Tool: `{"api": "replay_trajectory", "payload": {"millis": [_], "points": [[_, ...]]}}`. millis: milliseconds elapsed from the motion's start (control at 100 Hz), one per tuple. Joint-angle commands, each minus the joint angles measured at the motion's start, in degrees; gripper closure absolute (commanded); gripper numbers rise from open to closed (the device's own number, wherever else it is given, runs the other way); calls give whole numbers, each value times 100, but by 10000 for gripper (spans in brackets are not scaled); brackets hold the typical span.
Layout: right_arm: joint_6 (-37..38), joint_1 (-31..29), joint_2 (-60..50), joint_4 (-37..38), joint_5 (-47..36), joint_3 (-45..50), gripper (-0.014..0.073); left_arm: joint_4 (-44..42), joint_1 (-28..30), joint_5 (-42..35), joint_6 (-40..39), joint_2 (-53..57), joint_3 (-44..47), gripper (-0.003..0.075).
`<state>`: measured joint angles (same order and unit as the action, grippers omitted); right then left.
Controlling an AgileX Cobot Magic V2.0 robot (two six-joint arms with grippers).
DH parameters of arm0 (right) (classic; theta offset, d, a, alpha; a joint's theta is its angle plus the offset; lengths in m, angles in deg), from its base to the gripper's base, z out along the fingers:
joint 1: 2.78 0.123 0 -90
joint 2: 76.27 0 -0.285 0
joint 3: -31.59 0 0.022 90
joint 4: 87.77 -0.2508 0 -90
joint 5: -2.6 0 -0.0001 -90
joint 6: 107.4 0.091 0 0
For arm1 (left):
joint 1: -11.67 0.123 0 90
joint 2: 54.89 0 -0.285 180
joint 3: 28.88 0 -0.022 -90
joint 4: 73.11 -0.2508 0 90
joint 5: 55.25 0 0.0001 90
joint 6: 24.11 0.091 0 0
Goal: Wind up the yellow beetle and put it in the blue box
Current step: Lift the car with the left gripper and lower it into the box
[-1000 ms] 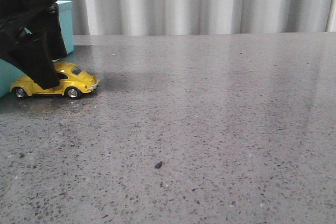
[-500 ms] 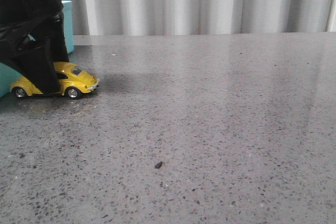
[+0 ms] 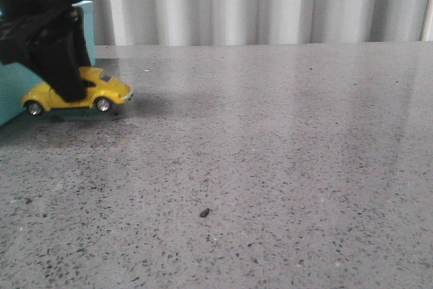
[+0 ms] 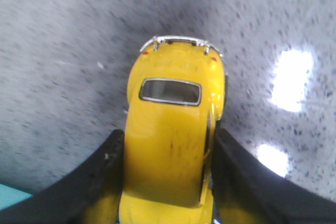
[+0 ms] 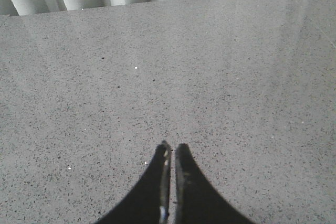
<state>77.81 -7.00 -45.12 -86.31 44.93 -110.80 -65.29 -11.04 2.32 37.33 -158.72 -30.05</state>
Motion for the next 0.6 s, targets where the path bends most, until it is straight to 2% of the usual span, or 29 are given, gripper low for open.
{"api": "replay_trajectory", "payload": {"millis": [0, 200, 440, 590], "points": [[-33, 6, 35, 13, -469, -129, 655, 404, -55, -69, -22, 254, -423, 625], [-33, 6, 35, 56, -413, -129, 655, 702, -55, 384, -22, 254, -1229, 626], [-33, 6, 35, 143, -398, -129, 655, 702, -33, 1521, -117, 258, -2548, 626], [-33, 6, 35, 157, -386, -129, 655, 594, 240, 1521, -819, 383, -2993, 626]]}}
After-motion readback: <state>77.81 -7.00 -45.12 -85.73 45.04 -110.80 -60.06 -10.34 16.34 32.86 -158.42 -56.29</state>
